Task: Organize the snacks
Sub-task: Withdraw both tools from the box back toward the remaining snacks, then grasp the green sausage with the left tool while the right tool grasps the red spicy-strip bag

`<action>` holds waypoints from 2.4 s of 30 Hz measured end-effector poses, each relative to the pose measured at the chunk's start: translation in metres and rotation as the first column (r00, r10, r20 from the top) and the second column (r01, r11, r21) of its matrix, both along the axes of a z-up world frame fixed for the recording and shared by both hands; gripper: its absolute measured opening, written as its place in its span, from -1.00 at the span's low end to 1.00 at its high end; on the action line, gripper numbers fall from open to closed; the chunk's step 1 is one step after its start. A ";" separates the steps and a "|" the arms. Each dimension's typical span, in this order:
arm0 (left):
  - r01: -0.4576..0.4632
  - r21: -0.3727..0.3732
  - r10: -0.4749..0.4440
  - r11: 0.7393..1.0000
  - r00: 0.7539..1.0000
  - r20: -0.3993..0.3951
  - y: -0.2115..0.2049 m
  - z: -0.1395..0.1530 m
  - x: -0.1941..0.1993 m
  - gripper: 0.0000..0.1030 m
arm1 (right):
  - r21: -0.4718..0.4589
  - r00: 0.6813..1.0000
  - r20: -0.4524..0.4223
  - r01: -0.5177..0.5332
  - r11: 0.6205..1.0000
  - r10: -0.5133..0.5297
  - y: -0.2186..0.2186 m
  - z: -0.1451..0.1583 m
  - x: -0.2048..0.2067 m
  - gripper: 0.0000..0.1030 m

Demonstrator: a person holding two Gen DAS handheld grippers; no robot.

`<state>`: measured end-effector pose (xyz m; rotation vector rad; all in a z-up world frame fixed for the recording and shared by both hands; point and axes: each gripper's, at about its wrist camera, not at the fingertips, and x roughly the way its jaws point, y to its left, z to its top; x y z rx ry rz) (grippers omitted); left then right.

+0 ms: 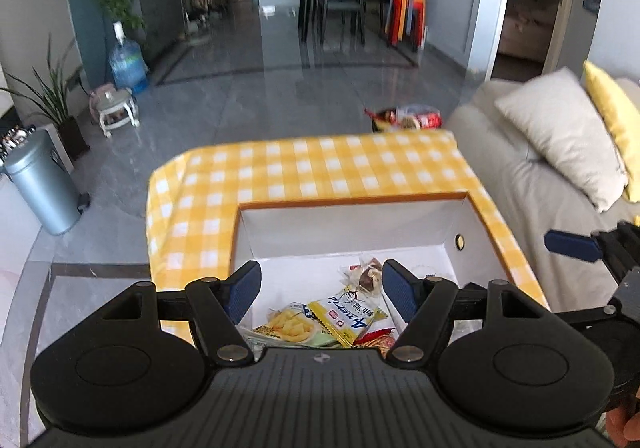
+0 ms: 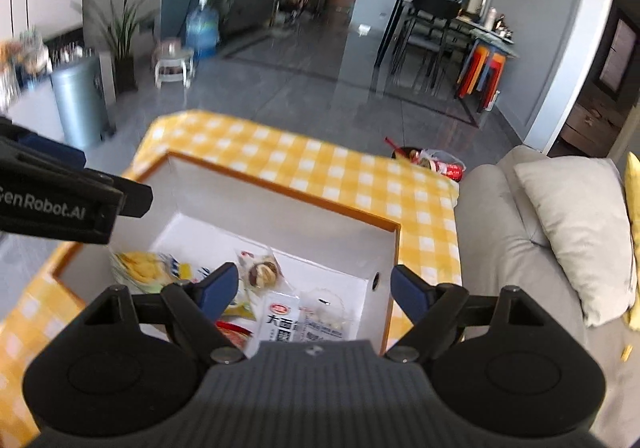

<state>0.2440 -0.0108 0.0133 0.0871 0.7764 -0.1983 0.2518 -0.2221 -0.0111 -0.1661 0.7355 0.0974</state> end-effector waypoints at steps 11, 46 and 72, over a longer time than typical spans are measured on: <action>0.005 -0.015 -0.002 1.000 0.988 0.156 0.010 0.003 -0.088 0.59 | 0.125 0.993 0.091 0.058 0.990 -0.070 -0.008 0.015 -0.095 0.70; -0.064 -0.121 0.038 0.991 0.978 -0.208 0.023 -0.110 -0.184 0.26 | 0.258 0.922 -0.320 0.307 0.916 -0.219 -0.044 -0.102 -0.221 0.28; -0.020 -0.060 -0.003 0.998 0.932 -0.364 -0.006 -0.173 -0.126 -0.24 | 0.273 0.966 -0.242 0.156 0.949 -0.089 -0.019 -0.124 -0.176 0.24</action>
